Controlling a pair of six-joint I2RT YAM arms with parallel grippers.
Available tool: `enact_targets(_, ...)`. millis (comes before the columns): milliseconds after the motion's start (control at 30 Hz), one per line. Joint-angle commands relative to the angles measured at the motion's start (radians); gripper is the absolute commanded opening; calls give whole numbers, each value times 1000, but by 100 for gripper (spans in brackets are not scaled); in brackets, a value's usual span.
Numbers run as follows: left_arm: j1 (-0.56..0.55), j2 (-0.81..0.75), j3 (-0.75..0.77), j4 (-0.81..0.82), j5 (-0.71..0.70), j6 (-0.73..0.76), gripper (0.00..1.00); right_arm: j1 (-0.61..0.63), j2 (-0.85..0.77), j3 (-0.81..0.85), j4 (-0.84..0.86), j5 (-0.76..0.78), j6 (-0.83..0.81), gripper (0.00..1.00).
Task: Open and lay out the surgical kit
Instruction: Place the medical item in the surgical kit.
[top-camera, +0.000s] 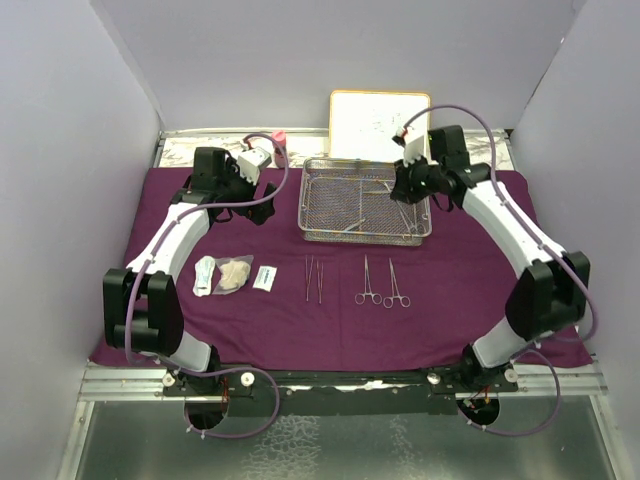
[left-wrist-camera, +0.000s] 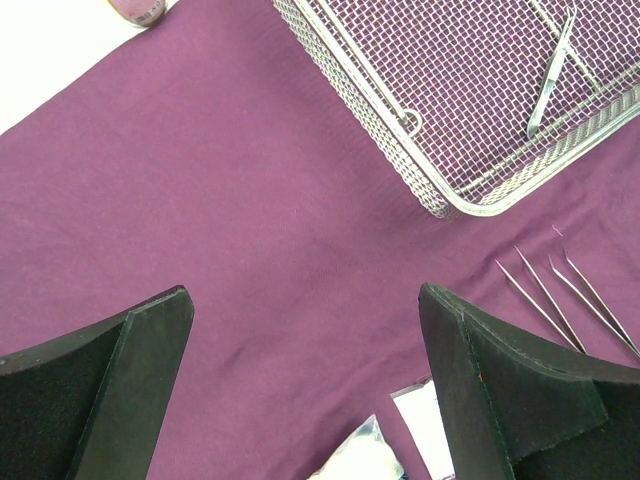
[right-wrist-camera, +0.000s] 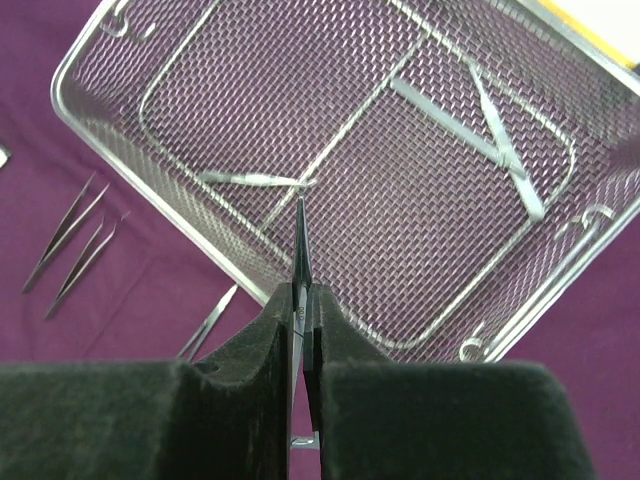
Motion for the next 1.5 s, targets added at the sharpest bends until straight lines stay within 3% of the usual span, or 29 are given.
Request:
enact_targets(0,-1,-39,-13,30,28,-15,99,7,-137,-136,28,33,28,1)
enact_targets(367,-1,-46,-40,57,6,-27,99,7,-391,-491,111,16,85,1)
enact_targets(600,-2,-32,-43,67,-2,-33,99,7,-424,-615,162,-19,155,1)
enact_targets(1000,-1,-28,-38,70,1,-52,99,5,-329,-607,149,112,254,1)
enact_targets(1467,-1,-65,-41,75,14,-66,99,-4,-249,-562,74,195,229,1)
